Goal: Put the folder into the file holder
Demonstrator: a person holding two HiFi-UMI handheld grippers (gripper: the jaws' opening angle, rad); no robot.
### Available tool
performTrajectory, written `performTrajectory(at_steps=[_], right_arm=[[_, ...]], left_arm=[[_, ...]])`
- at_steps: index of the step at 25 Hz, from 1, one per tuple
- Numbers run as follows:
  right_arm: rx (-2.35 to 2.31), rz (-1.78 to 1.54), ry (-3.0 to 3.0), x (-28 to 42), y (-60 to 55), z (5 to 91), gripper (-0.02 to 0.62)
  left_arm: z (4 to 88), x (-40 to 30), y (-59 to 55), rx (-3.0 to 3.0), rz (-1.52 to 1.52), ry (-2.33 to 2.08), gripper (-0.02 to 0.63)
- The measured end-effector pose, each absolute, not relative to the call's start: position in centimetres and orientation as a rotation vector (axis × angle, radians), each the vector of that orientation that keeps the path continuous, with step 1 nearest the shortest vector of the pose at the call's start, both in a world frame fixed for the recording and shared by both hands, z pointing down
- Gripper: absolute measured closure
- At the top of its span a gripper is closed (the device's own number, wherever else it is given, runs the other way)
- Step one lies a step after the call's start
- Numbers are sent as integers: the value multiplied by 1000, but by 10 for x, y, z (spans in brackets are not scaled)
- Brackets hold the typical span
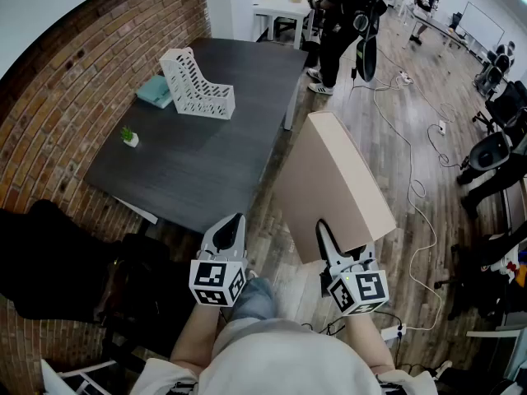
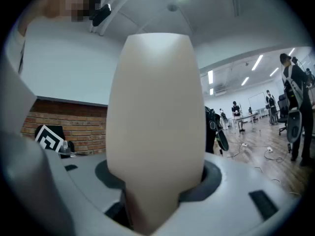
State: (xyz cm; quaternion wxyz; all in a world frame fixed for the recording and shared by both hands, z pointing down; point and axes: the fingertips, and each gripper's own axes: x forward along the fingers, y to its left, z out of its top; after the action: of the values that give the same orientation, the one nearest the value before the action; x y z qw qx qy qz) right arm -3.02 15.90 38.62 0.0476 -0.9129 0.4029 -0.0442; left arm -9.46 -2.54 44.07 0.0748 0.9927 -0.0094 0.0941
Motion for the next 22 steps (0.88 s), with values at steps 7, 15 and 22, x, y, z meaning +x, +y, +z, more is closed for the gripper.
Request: performTrajectory(at_steps=[7, 15, 22], right_arm=[[-2814, -107, 1178, -142, 252, 391, 331], [-2829, -109, 1207, -205, 281, 388, 331], [-2807, -69, 1242, -224, 279, 378, 332]], left_arm=[[465, -213, 78, 2941, 353, -18, 597], [445, -283, 103, 2929, 275, -48, 597], [432, -302, 101, 2932, 241, -58, 595]])
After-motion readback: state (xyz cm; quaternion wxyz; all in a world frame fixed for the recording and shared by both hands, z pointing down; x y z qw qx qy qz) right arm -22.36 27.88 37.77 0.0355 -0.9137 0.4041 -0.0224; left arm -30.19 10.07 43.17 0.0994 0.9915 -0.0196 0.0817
